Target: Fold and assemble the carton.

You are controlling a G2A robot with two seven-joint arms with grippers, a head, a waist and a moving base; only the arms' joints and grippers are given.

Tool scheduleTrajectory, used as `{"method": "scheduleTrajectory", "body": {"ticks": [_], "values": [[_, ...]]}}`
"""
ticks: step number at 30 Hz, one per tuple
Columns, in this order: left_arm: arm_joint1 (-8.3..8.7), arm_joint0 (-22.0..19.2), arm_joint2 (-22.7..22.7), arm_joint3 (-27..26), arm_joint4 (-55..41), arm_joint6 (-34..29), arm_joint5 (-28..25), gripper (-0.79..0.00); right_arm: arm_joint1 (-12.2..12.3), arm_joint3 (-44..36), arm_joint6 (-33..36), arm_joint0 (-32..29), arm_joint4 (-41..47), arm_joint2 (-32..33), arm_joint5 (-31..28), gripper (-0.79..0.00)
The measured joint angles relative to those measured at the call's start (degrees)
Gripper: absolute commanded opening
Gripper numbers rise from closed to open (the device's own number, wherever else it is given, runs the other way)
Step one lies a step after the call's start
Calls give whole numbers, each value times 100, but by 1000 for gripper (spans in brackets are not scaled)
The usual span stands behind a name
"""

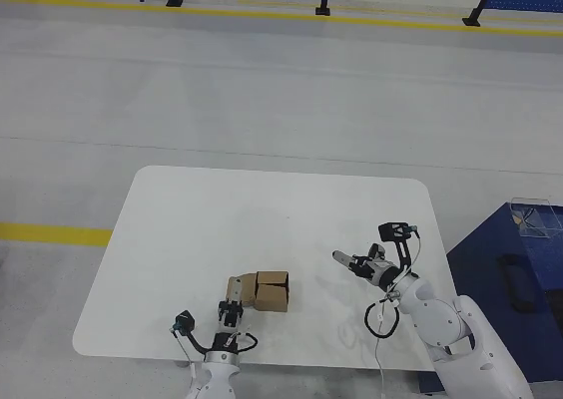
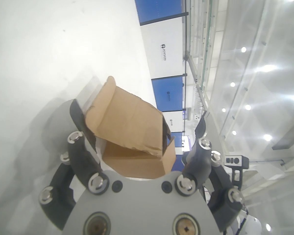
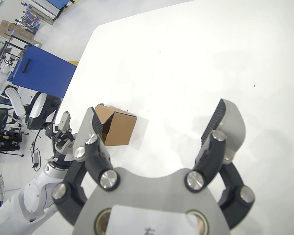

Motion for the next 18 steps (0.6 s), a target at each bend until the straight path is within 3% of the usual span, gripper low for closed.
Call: {"method": "scheduleTrajectory", "body": {"ticks": [5,11,18], "values": [[31,18,-66,77,-99,-77,-717,0,0,0,0,0,0,0,0,0],[22,-202,-60,304,-227,-86,-861,0,0,0,0,0,0,0,0,0],[12,-318,-31,569,-265,74,-1562,0,0,0,0,0,0,0,0,0]]}}
